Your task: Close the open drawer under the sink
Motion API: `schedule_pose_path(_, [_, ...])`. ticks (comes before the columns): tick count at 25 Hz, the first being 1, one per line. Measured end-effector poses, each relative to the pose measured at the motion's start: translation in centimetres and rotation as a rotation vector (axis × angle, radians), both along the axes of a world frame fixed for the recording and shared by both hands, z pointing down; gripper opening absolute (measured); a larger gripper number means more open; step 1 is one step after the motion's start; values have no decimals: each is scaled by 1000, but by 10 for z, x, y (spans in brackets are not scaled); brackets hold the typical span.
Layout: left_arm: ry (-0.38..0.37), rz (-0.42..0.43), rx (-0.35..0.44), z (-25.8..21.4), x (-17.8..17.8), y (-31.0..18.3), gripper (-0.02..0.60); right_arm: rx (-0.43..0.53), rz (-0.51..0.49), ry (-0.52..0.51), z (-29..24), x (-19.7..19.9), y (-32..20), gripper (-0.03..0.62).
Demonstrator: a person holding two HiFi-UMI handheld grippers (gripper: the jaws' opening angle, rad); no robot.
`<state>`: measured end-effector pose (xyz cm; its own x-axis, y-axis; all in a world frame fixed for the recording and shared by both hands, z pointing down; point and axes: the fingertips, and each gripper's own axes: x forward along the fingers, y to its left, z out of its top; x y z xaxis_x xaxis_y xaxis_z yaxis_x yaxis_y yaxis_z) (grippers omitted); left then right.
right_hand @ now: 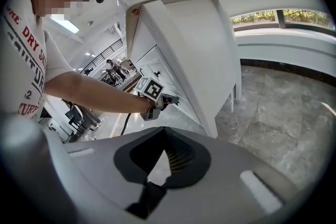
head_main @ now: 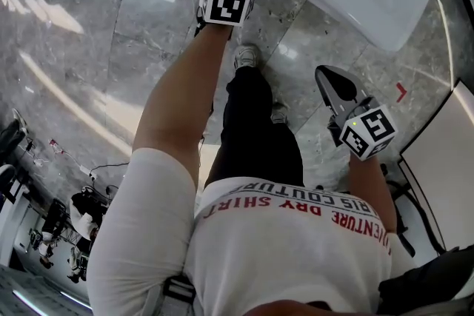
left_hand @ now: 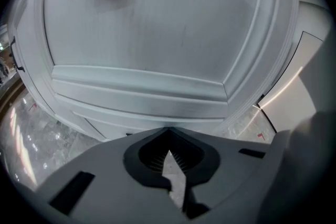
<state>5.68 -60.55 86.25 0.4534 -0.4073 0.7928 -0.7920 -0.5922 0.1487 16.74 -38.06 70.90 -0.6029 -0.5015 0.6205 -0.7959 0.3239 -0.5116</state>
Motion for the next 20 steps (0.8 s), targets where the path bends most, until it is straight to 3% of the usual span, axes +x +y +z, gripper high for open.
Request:
schedule_pose_path(3, [-1, 0, 15, -3, 1, -4, 3, 0, 8, 2, 1, 3, -1, 2])
schedule_pose_path(10, [-20, -23, -81, -5, -4, 16, 3, 16, 11, -10, -16, -1, -7, 2])
schedule_pose_path(15, [110, -131, -159, -50, -17, 85, 3, 75, -65, 15, -49, -8, 2, 2])
schedule_pose_path(18, [203, -93, -144, -107, -10, 134, 3, 127, -140, 56, -80, -7, 14, 2])
schedule_pose_path(20, [244, -58, -101, -154, -5, 162, 3, 152, -138, 72, -106, -3, 23, 2])
